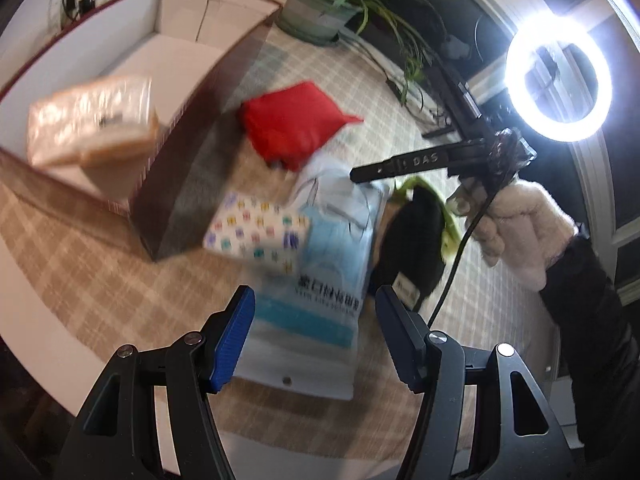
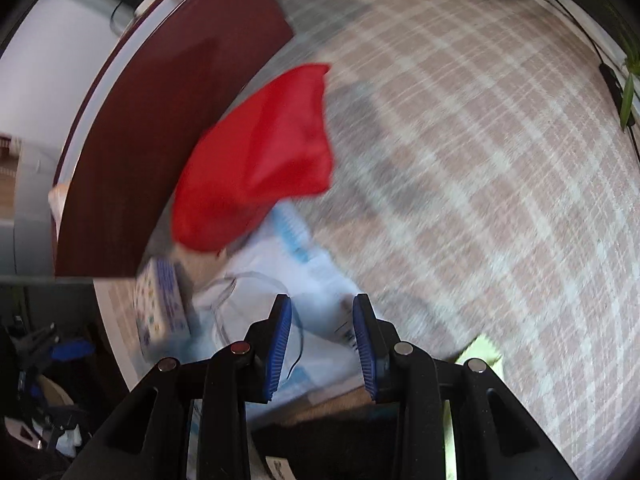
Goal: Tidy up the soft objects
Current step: 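Close the right gripper on the mask bag's end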
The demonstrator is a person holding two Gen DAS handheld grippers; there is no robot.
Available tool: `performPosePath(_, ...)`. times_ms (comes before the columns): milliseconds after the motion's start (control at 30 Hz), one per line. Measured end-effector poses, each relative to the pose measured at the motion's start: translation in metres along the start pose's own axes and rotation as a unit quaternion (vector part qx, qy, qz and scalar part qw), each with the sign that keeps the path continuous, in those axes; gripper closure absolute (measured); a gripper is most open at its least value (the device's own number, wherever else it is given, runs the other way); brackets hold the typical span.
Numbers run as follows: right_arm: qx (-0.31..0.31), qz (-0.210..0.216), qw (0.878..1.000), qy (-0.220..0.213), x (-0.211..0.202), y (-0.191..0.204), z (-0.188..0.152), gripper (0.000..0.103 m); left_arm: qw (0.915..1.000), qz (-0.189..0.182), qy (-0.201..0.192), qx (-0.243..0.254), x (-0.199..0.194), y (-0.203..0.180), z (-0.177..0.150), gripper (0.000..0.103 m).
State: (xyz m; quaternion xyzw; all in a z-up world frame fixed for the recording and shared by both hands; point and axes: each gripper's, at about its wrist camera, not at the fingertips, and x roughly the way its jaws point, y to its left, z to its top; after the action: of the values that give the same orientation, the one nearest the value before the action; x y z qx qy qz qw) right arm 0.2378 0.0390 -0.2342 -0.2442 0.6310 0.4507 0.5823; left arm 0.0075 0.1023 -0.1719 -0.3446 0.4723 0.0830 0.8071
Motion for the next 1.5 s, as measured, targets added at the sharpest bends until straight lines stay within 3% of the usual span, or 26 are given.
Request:
performPosePath(167, -0.024, -0.030, 0.999, 0.008, 0.003, 0.016, -0.020, 0.074, 0.9997, 0.019, 0.010, 0.009, 0.014, 0.002, -0.007, 0.041)
performPosePath(300, -0.011, -0.046, 0.998, -0.030, -0.014, 0.023, -0.039, 0.074, 0.9991, 0.037, 0.015, 0.016, 0.022, 0.009, -0.002, 0.041)
performPosePath(400, 0.001, -0.026, 0.998, -0.060, -0.034, 0.026, -0.054, 0.069, 0.9991, 0.035, 0.022, 0.014, 0.026, 0.021, 0.001, 0.041)
performPosePath(533, 0.029, 0.045, 0.993, -0.104, -0.058, 0.039, -0.092, 0.048, 0.9990, 0.023, 0.036, 0.012, 0.033, 0.030, 0.005, 0.041)
performPosePath(667, 0.087, 0.087, 0.986, -0.115, -0.052, 0.042, -0.120, 0.048, 0.9984, 0.019, 0.051, 0.013, 0.044, 0.037, 0.006, 0.041)
performPosePath(833, 0.161, 0.137, 0.971, -0.109, -0.025, 0.045, -0.132, 0.048, 0.9973, 0.008, 0.068, 0.026, 0.053, 0.034, 0.002, 0.041)
performPosePath(1300, 0.235, 0.164, 0.954, -0.091, 0.018, 0.045, -0.153, 0.048, 0.9953, -0.021, 0.084, 0.043, 0.050, 0.025, -0.015, 0.041)
performPosePath(1500, 0.255, 0.168, 0.947, -0.097, 0.021, 0.036, -0.162, 0.048, 0.9970, 0.000, 0.073, 0.024, 0.051, 0.036, -0.010, 0.041)
